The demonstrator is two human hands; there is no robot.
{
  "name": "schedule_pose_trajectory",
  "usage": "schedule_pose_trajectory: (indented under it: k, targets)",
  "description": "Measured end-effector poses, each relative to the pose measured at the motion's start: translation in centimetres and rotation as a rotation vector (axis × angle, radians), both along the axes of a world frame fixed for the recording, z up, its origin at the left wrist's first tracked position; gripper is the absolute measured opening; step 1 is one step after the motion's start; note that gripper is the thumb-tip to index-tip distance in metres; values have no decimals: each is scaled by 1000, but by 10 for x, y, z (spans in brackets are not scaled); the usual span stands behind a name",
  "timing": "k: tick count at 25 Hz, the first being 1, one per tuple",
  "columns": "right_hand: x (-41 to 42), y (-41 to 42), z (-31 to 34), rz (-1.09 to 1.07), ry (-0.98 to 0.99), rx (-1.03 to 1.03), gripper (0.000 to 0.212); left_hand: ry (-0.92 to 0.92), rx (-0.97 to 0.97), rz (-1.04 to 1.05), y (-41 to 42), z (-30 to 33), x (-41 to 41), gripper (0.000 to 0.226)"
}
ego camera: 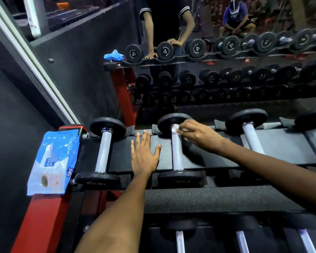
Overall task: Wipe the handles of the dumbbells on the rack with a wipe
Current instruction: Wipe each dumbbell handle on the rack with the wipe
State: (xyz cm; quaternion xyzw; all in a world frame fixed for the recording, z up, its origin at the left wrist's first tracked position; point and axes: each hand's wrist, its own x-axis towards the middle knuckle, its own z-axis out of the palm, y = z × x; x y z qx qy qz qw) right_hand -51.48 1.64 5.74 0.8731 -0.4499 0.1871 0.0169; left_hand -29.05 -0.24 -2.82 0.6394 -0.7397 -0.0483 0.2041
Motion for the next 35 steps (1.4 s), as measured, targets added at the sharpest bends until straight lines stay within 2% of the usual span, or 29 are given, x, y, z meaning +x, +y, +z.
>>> schedule_pose_trajectory:
  k: [1, 4, 5, 6, 8, 9, 10, 12, 13, 14, 15, 17, 20, 22, 24, 27, 29, 31, 33, 35]
  targets:
    - [3, 15, -1, -14, 34, 59, 31, 3, 6, -1, 0, 1, 0, 67]
    - [0, 39, -23, 299, 229, 122, 35, 8, 13, -2, 1, 1, 0, 67]
    - [1, 33, -14, 289, 204, 146, 36, 9, 11, -2, 0, 1, 0, 67]
    - [0, 20, -11, 201, 124, 83, 38, 10, 12, -4, -1, 1, 0, 67]
    - [-2, 3, -7, 17, 0, 58, 56, 9, 7, -2, 0, 1, 0, 67]
    - [2, 5, -8, 11, -34, 1, 63, 10, 5, 0, 0, 1, 0, 67]
    - [5, 16, -9, 62, -80, 60, 62, 9, 8, -1, 0, 1, 0, 66]
    - [9, 46, -16, 251, 15, 137, 58, 0, 10, -3, 0, 0, 1, 67]
    - [5, 47, -21, 296, 103, 135, 56, -4, 8, -2, 0, 0, 0, 67]
    - [5, 44, -11, 252, 85, 164, 51, -8, 9, -3, -1, 0, 0, 67]
    - [6, 28, -6, 141, 48, 140, 43, -12, 11, -6, -2, 1, -1, 67]
    - [12, 5, -2, -72, -204, 137, 35, -7, 4, -2, 0, 1, 0, 66]
    - [17, 33, -21, -149, -332, 197, 31, -2, 1, -4, 1, 0, 1, 66]
    - [24, 66, -21, -203, -359, 336, 22, 0, -5, -1, 1, -1, 1, 66]
    - [29, 53, -18, -391, -470, 383, 15, 4, -3, -1, -2, 0, -1, 66]
    - [35, 15, -4, -614, -716, 378, 19, 13, -3, 2, 0, 0, -1, 66]
    - [33, 22, -12, -615, -686, 540, 15, 20, 0, 6, 2, 0, 0, 66]
    - [34, 46, -19, -578, -681, 939, 23, 14, -7, 4, 1, -1, 1, 66]
    - [34, 33, -17, -594, -881, 1085, 23, 14, -4, 4, -2, 0, -1, 67]
    - [32, 1, -7, -613, -1233, 1026, 26, 11, 2, 2, -1, 1, -1, 67]
